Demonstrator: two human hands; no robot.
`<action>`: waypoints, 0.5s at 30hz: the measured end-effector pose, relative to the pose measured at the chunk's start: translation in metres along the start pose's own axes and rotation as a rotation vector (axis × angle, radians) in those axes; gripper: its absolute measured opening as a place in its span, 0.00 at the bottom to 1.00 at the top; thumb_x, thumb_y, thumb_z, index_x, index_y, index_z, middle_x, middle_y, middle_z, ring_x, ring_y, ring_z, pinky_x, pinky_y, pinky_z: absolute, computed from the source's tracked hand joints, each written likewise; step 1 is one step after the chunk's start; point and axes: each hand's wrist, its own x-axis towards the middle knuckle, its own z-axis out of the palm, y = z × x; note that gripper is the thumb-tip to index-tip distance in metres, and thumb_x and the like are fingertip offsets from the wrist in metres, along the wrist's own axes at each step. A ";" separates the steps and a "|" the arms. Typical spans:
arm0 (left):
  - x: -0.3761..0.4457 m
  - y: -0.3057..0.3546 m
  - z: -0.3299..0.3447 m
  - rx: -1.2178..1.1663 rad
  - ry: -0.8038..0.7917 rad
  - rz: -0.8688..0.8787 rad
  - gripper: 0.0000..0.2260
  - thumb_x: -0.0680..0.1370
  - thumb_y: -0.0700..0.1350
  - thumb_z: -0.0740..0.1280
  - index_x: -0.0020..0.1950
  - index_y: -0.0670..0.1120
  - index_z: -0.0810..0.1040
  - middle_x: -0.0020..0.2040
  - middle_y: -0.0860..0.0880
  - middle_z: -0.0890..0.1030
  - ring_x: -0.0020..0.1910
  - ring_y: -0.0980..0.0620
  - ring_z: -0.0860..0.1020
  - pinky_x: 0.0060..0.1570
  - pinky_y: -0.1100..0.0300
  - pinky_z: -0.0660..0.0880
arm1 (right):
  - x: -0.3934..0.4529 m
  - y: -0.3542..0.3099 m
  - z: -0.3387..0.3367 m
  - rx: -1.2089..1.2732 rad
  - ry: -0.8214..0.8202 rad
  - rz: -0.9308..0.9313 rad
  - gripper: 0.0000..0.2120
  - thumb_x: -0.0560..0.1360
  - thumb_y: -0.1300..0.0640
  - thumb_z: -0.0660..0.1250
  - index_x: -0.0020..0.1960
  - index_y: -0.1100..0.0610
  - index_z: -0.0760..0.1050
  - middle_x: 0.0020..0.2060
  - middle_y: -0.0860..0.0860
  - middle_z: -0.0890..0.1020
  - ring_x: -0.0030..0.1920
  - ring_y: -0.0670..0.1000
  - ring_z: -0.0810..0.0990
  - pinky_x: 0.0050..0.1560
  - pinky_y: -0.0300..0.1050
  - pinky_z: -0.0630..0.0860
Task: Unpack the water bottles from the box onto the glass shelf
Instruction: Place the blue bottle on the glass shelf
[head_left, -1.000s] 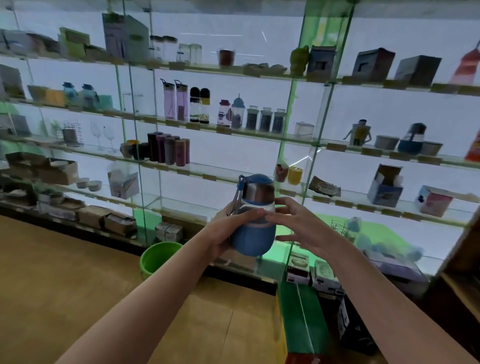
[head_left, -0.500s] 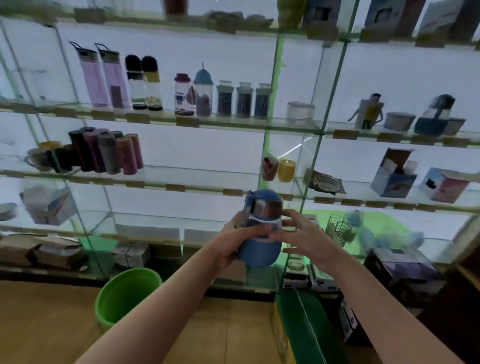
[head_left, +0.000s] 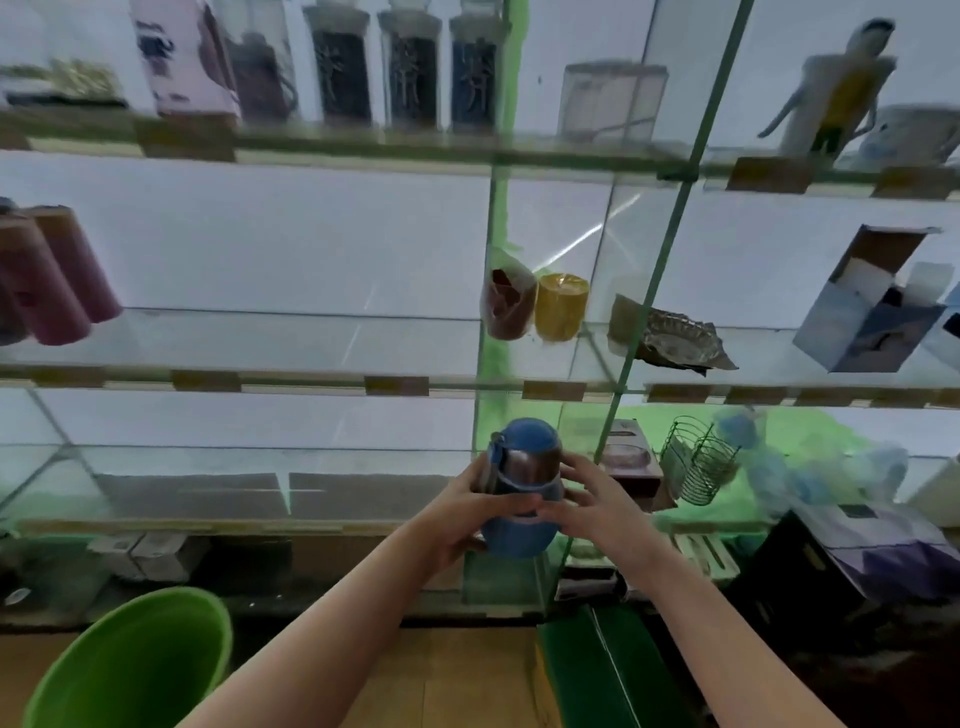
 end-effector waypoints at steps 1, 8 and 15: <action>0.020 -0.013 -0.005 -0.004 -0.013 -0.017 0.22 0.69 0.42 0.75 0.58 0.58 0.73 0.56 0.53 0.79 0.56 0.50 0.76 0.57 0.42 0.76 | 0.016 0.015 0.001 0.003 0.004 0.012 0.31 0.67 0.56 0.76 0.67 0.45 0.68 0.62 0.43 0.75 0.63 0.51 0.75 0.60 0.52 0.75; 0.172 -0.115 -0.034 0.052 0.013 0.107 0.25 0.69 0.41 0.75 0.62 0.51 0.71 0.51 0.52 0.80 0.50 0.52 0.79 0.44 0.60 0.78 | 0.141 0.137 0.019 0.041 0.119 -0.028 0.25 0.73 0.58 0.71 0.65 0.44 0.67 0.54 0.39 0.74 0.57 0.51 0.77 0.46 0.42 0.78; 0.301 -0.186 -0.048 0.113 0.093 0.195 0.30 0.67 0.49 0.76 0.64 0.52 0.65 0.56 0.50 0.77 0.51 0.49 0.77 0.43 0.55 0.77 | 0.250 0.233 0.009 0.054 0.236 -0.099 0.26 0.73 0.60 0.70 0.68 0.50 0.66 0.60 0.48 0.73 0.55 0.52 0.76 0.39 0.41 0.77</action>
